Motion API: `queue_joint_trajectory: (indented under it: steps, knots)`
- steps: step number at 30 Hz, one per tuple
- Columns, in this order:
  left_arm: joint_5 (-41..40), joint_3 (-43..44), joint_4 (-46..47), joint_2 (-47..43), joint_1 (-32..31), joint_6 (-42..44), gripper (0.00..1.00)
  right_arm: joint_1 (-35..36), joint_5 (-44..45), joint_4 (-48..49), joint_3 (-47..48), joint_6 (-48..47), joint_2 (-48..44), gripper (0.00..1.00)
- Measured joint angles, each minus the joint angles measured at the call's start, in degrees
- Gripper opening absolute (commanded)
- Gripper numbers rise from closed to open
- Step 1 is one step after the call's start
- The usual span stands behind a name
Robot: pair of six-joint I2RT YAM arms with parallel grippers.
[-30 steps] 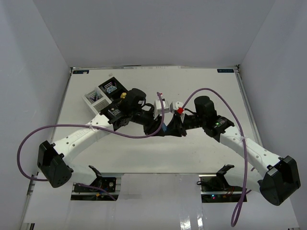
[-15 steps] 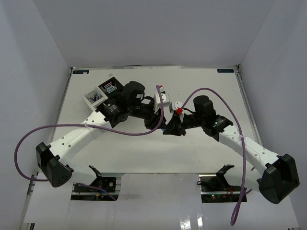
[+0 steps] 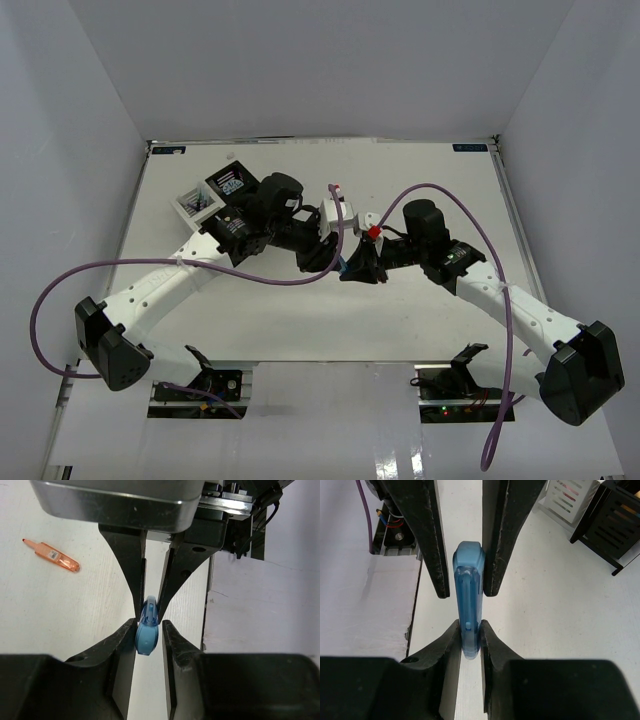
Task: Sort the stationery into containers
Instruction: Close the pen cap on the pen.
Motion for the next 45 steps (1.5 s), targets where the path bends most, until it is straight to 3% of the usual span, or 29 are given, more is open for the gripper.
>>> queue_joint_trajectory:
  steps: [16,20,28,45]
  knots:
    - [0.9,1.1,-1.4,1.8,0.0,2.2,0.33,0.0,-0.1,-0.9,0.0,-0.4,0.6,0.08]
    - [1.2,1.2,-1.4,1.8,0.0,2.6,0.27,0.0,-0.3,-0.9,0.0,-0.7,0.7,0.08]
    - [2.3,1.2,-1.5,1.8,0.0,3.2,0.04,0.0,-1.1,-1.0,0.0,-1.0,0.7,0.08]
    - [6.1,-3.5,4.3,3.1,0.7,1.8,0.00,0.0,2.9,-9.5,1.9,-0.3,0.9,0.08]
